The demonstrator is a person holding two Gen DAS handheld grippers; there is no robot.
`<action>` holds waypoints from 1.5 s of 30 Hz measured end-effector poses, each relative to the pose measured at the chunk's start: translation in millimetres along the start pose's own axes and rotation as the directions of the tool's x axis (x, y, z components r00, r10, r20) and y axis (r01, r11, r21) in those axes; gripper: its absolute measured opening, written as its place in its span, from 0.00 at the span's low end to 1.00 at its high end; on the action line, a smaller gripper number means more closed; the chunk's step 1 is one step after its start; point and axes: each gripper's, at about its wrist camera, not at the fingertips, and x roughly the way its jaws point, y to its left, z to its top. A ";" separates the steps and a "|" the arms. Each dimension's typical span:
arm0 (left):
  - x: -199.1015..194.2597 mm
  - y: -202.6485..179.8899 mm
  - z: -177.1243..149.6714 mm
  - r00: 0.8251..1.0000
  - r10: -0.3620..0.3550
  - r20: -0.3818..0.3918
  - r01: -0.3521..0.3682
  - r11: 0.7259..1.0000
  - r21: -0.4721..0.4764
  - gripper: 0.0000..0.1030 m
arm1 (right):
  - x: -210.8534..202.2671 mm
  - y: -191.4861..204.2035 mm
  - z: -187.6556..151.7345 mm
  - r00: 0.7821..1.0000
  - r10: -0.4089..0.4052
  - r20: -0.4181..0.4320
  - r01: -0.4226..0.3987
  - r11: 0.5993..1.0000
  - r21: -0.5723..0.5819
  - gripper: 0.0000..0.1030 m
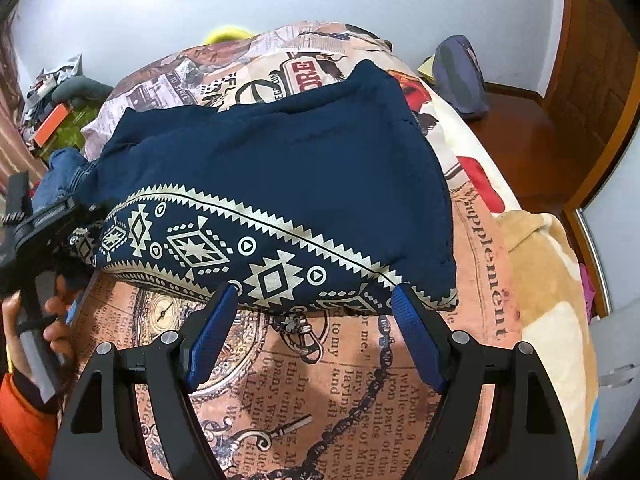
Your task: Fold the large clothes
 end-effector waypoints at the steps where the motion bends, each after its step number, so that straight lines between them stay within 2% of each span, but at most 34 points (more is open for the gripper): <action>1: 0.9 -3.2 0.4 1.000 0.021 0.008 -0.021 1.000 -0.009 0.58 | -0.9 0.8 -0.3 1.000 -0.004 0.000 0.004 1.000 0.000 0.74; 2: 1.0 -7.0 1.2 0.999 0.033 0.020 -0.032 0.999 -0.013 0.48 | -1.4 1.0 -0.1 1.000 -0.005 -0.001 0.005 1.000 0.002 0.74; 3: -3.5 -8.2 5.0 0.999 0.041 0.031 -0.041 0.999 -0.016 0.42 | -3.2 1.3 0.1 1.000 -0.004 -0.001 0.004 1.000 0.005 0.74; 5: -13.4 -14.0 7.8 0.997 0.045 0.058 -0.043 0.999 -0.025 0.19 | -8.0 2.3 1.5 1.000 -0.001 0.005 0.001 1.000 0.004 0.74; 6: -20.1 -19.4 12.1 0.996 0.041 0.077 -0.039 0.999 -0.024 0.14 | -11.1 3.2 2.3 1.000 -0.002 0.012 0.002 1.000 -0.002 0.74; 11: -56.7 -61.7 37.0 0.990 0.002 0.141 -0.014 0.996 0.085 0.09 | -25.2 9.2 12.9 0.999 -0.038 0.038 0.040 0.999 -0.036 0.74; 14: -95.3 -84.7 41.8 0.973 -0.059 0.223 0.022 0.985 0.169 0.08 | -33.7 15.9 23.0 0.997 -0.027 0.066 0.029 0.999 -0.042 0.74; 17: -133.1 -91.4 39.1 0.950 -0.090 0.297 0.027 0.977 0.210 0.08 | -40.5 30.3 36.5 0.996 -0.003 0.094 0.008 0.999 -0.053 0.74; 22: -182.3 -76.6 31.8 0.920 -0.073 0.385 -0.025 0.969 0.245 0.08 | -34.8 71.7 55.0 0.990 0.096 0.106 -0.088 0.993 -0.080 0.74; 27: -183.4 -56.4 32.5 0.907 -0.021 0.421 -0.115 0.949 0.295 0.08 | -7.0 128.0 50.3 0.980 0.191 0.053 -0.181 0.971 -0.159 0.74; 30: -174.1 -50.0 27.7 0.910 0.008 0.415 -0.159 0.931 0.330 0.08 | 18.6 154.9 40.7 0.978 0.207 0.007 -0.201 0.958 -0.203 0.74; 33: -160.0 -57.3 17.1 0.926 -0.003 0.377 -0.153 0.911 0.383 0.08 | 50.3 164.8 29.8 0.970 0.231 -0.078 -0.241 0.955 -0.174 0.74; 37: -143.7 -79.9 -3.4 0.927 0.006 0.375 -0.201 0.853 0.482 0.08 | 58.2 161.7 21.1 0.967 0.227 -0.119 -0.247 0.949 -0.197 0.74; 39: -141.5 -88.5 -9.7 0.926 0.006 0.377 -0.219 0.822 0.526 0.08 | 44.8 153.9 21.2 0.968 0.220 -0.118 -0.242 0.947 -0.214 0.74; 41: -140.4 -95.6 -16.0 0.930 -0.004 0.368 -0.215 0.805 0.553 0.08 | 27.2 138.4 18.9 0.975 0.208 -0.081 -0.221 0.950 -0.220 0.74; 45: -136.8 -111.2 -25.7 0.941 -0.033 0.336 -0.187 0.776 0.602 0.08 | 4.8 86.6 4.4 0.993 0.117 -0.011 -0.117 0.975 -0.188 0.74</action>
